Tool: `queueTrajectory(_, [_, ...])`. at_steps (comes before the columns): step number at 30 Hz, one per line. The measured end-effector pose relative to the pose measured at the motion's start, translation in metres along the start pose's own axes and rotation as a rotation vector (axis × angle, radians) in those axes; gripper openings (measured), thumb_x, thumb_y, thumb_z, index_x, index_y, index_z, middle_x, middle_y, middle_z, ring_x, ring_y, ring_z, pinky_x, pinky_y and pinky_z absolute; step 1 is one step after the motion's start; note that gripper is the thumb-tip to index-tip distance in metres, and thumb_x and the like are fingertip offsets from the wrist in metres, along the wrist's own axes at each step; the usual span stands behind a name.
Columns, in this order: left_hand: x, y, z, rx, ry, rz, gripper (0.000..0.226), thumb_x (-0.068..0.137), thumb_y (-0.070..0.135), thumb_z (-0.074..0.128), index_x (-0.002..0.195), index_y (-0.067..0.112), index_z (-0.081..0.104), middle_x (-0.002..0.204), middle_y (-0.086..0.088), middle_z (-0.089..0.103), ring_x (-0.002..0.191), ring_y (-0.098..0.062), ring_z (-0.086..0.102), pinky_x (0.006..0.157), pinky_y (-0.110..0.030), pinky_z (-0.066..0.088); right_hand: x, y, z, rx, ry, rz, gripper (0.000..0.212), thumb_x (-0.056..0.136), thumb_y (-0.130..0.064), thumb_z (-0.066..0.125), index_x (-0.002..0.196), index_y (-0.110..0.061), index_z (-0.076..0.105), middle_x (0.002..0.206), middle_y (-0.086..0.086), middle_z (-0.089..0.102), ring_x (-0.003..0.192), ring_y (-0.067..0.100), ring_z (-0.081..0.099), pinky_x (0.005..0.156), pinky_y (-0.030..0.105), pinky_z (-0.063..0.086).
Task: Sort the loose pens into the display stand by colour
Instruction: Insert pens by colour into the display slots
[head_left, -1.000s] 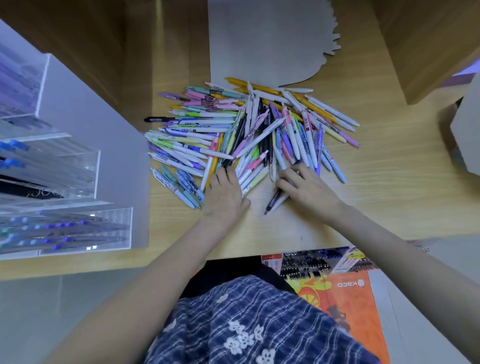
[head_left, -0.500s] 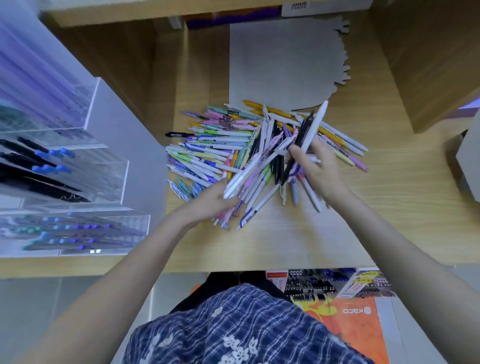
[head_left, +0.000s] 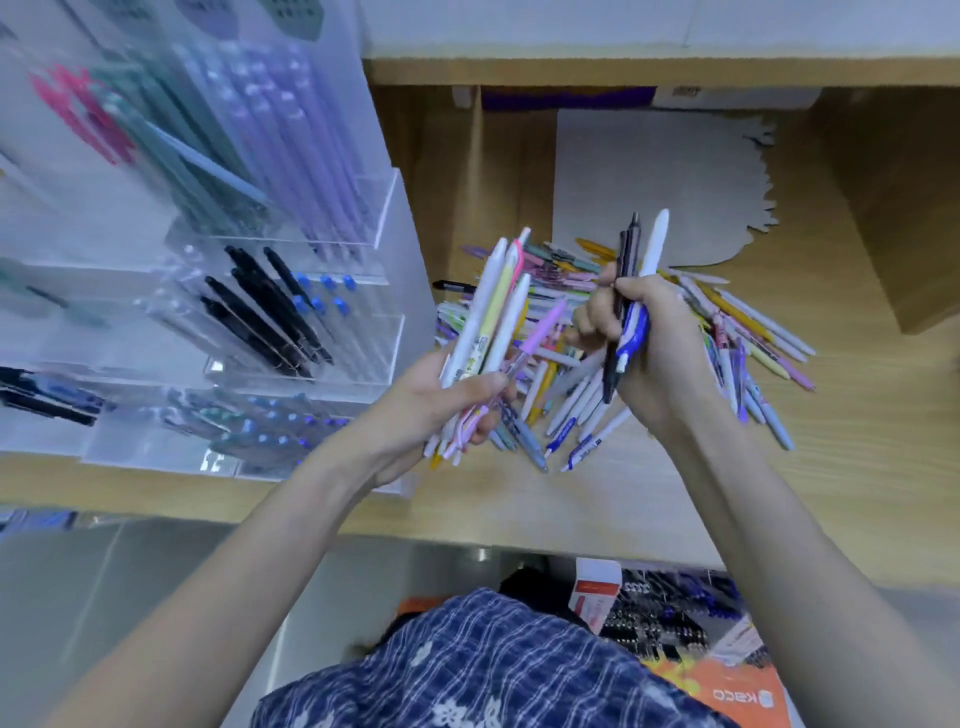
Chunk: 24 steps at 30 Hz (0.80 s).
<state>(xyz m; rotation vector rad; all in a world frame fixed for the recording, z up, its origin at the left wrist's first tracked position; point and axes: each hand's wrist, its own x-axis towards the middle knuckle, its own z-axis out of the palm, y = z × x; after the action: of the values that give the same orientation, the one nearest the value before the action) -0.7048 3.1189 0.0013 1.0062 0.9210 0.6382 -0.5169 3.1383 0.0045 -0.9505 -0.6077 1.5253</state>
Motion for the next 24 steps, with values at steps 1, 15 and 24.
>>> queueTrajectory(1, [-0.011,0.003,-0.007,-0.005,0.020,0.040,0.014,0.078,0.013,0.059,0.085,0.002,0.053,0.056,0.003,0.056,0.043,-0.008,0.046,0.040,-0.017,0.037,-0.006,0.001,0.015,-0.049,-0.025,-0.006,0.020,0.093,-0.003,0.025,0.080,-0.010,0.038,0.049,-0.001,0.032,0.044,0.015,0.033,0.044,0.023,0.039])
queueTrajectory(15, [-0.201,0.040,-0.186,-0.005,0.306,0.224,0.024,0.077,0.016,0.067,0.096,0.006,0.056,0.068,-0.004,0.062,0.055,-0.011,0.054,0.042,-0.018,0.040,-0.086,0.087,0.244,-0.453,-0.065,-0.274,0.014,0.091,-0.007,0.056,0.078,-0.004,0.052,0.046,-0.004,0.051,0.032,0.012,0.027,0.036,0.019,0.022])
queueTrajectory(24, [-0.234,0.060,-0.282,-0.295,0.689,0.325,0.007,0.085,0.003,0.061,0.089,0.004,0.056,0.061,-0.008,0.056,0.041,-0.008,0.047,0.036,-0.015,0.036,-0.065,0.138,0.310,-1.044,-0.219,-0.205,0.014,0.083,-0.022,0.068,0.080,-0.008,0.065,0.046,-0.011,0.051,0.036,0.007,0.035,0.040,0.022,0.031])
